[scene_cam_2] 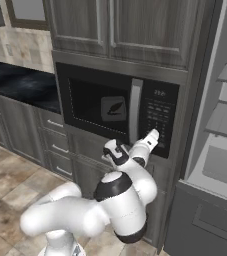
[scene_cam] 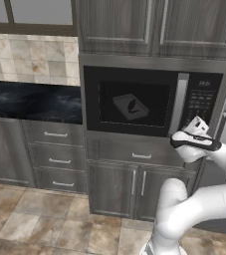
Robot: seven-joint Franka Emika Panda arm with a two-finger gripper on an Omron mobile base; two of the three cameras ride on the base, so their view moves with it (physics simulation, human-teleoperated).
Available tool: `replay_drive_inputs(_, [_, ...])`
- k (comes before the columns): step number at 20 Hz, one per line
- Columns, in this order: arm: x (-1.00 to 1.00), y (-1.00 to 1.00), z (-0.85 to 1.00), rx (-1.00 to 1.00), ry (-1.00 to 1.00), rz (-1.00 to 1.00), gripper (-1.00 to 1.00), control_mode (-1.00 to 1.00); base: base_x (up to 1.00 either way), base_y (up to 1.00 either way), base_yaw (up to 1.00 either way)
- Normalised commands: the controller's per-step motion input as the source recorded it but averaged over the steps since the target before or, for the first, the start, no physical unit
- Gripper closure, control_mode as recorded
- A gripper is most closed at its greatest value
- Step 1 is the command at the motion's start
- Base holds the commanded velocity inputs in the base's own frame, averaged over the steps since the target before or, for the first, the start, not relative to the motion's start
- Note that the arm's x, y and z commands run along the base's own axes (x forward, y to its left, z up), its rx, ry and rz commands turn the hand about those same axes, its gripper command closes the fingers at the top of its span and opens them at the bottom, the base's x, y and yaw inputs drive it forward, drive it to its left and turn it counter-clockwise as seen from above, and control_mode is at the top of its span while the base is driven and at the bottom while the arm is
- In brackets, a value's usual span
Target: Place the tupperware containing the shrimp and carrot meal in the microwave. Close the microwave door and press the start button to reheat the meal.
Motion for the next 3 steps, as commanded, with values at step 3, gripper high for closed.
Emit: replay_drive_inputs(3, [0.00, -0.92, 0.02, 0.00, 0.00, 0.00, 1.00, -1.00, 0.00, 0.00, 0.00])
